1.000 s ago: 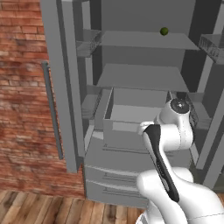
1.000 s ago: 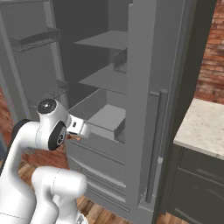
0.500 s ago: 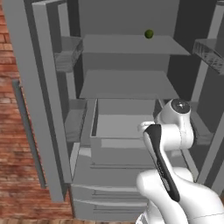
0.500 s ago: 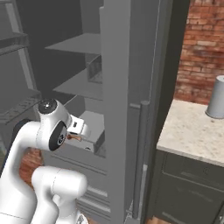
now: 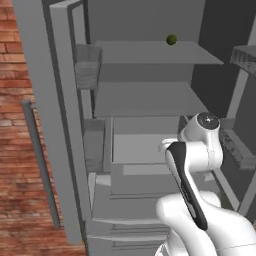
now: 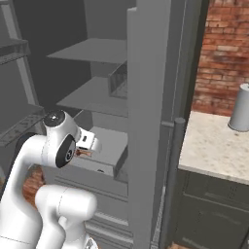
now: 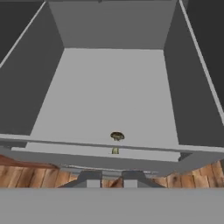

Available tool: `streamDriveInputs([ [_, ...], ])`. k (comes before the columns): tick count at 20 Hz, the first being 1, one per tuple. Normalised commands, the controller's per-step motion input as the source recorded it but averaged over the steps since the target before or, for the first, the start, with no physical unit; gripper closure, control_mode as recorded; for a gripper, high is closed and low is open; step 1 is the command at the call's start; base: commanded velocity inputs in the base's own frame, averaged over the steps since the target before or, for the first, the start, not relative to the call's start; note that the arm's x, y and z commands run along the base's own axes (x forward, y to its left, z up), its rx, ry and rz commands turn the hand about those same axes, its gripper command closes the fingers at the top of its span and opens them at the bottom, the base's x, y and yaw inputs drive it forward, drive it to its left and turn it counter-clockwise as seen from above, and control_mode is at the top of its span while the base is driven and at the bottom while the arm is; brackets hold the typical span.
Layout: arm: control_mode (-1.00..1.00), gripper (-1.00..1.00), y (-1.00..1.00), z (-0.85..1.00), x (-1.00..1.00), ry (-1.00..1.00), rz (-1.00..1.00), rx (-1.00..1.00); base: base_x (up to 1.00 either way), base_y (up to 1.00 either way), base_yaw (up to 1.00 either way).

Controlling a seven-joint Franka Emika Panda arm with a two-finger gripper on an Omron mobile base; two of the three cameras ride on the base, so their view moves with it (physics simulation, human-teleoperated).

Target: Place the mushrooms inside the fridge drawer. Close the drawer after placing the vegetables.

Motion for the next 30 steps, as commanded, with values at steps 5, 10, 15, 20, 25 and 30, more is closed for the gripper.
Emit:
streamDriveInputs([
  [5, 1.0, 1.0, 0.0, 0.0, 0.0, 0.0, 0.0, 0.0, 0.57, 0.42, -0.1],
  [10, 1.0, 1.0, 0.0, 0.0, 0.0, 0.0, 0.0, 0.0, 0.38, -0.16, -0.01],
  [15, 1.0, 1.0, 0.0, 0.0, 0.0, 0.0, 0.0, 0.0, 0.21, -0.25, 0.0],
  [20, 1.0, 1.0, 0.0, 0.0, 0.0, 0.0, 0.0, 0.0, 0.22, -0.37, 0.0],
  [25, 1.0, 1.0, 0.0, 0.0, 0.0, 0.0, 0.0, 0.0, 0.19, -0.51, 0.0],
  [30, 1.0, 1.0, 0.0, 0.0, 0.0, 0.0, 0.0, 0.0, 0.12, -0.54, 0.0],
])
